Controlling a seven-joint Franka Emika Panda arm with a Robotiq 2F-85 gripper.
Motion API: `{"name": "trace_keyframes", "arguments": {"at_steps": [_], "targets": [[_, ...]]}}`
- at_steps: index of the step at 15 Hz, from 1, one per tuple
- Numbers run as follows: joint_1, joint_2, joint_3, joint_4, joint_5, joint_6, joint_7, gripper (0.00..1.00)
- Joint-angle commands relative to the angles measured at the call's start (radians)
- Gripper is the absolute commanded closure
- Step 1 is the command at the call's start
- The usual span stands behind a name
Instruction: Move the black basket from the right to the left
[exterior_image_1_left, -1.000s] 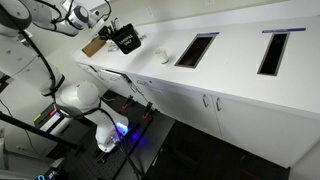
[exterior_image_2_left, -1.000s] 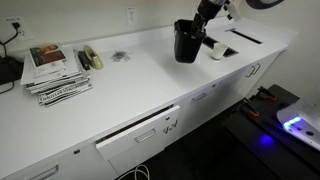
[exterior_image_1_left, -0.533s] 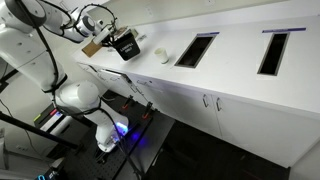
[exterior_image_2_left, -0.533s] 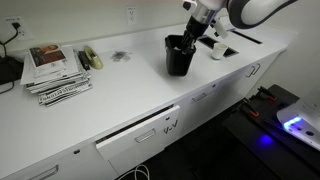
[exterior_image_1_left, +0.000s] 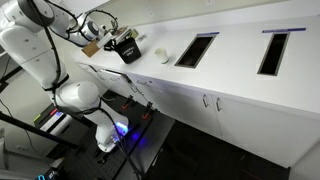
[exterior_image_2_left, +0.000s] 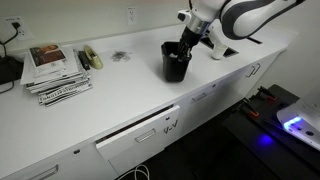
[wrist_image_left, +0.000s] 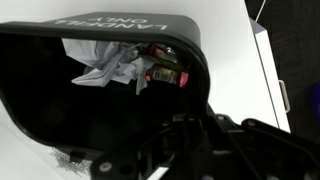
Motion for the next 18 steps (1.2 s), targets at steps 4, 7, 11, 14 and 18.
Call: {"name": "trace_keyframes", "arguments": {"at_steps": [4, 7, 11, 14, 18], "targets": [[0.021, 0.013, -0.019, 0.008, -0.12, 0.03, 0.108, 0.43], [0.033, -0.008, -0.036, 0.011, -0.193, 0.024, 0.216, 0.22], [0.048, -0.053, -0.045, 0.044, -0.254, -0.086, 0.38, 0.0], [0.045, -0.094, -0.024, 0.08, -0.221, -0.212, 0.39, 0.0], [0.038, -0.151, -0.002, 0.139, -0.194, -0.37, 0.372, 0.0]]}}
